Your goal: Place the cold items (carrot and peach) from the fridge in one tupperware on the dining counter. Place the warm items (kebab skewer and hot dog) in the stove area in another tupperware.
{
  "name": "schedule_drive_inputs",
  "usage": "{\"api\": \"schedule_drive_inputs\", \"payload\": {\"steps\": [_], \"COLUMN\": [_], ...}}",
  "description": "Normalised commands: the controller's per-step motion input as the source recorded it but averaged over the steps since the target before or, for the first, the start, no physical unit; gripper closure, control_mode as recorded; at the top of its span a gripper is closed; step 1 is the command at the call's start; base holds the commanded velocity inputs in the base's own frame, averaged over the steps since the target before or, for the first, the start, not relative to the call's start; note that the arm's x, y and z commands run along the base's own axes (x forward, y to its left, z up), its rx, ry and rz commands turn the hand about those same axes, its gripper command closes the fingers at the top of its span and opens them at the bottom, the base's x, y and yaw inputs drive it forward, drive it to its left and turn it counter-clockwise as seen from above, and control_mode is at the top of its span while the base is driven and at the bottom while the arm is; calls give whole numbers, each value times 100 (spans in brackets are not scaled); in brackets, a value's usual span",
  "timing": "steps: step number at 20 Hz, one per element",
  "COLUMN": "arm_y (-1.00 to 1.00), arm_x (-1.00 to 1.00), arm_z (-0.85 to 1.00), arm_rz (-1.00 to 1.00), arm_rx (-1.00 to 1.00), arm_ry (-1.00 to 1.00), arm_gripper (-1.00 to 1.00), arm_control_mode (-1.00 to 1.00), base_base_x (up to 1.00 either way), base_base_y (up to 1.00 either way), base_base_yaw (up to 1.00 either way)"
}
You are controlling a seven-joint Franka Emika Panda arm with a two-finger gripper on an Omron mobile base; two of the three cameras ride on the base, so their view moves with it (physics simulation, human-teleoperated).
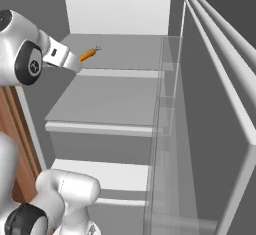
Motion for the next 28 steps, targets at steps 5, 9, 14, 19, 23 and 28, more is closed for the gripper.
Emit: {"api": "schedule_drive_inputs", "payload": {"steps": [5, 9, 14, 19, 23, 28], "arm_y": [1, 1, 2, 1, 8, 22], "arm_x": [88, 95, 83, 51, 29, 5], "arm_z": [1, 0, 0, -5, -20, -31], "arm_rz": [9, 6, 5, 0, -1, -13], "arm_rx": [-7, -14, -15, 0, 2, 3], "arm_ry": [0, 0, 5, 7, 4, 0], "arm_gripper": [-100, -100, -100, -100, -100, -100], "arm_control_mode": [-100, -100, -100, -100, -100, -100], "base_base_x": [0, 0, 0, 0, 0, 0], "base_base_y": [0, 0, 0, 0, 0, 0], "base_base_yaw": [0, 0, 0, 0, 0, 0]}}
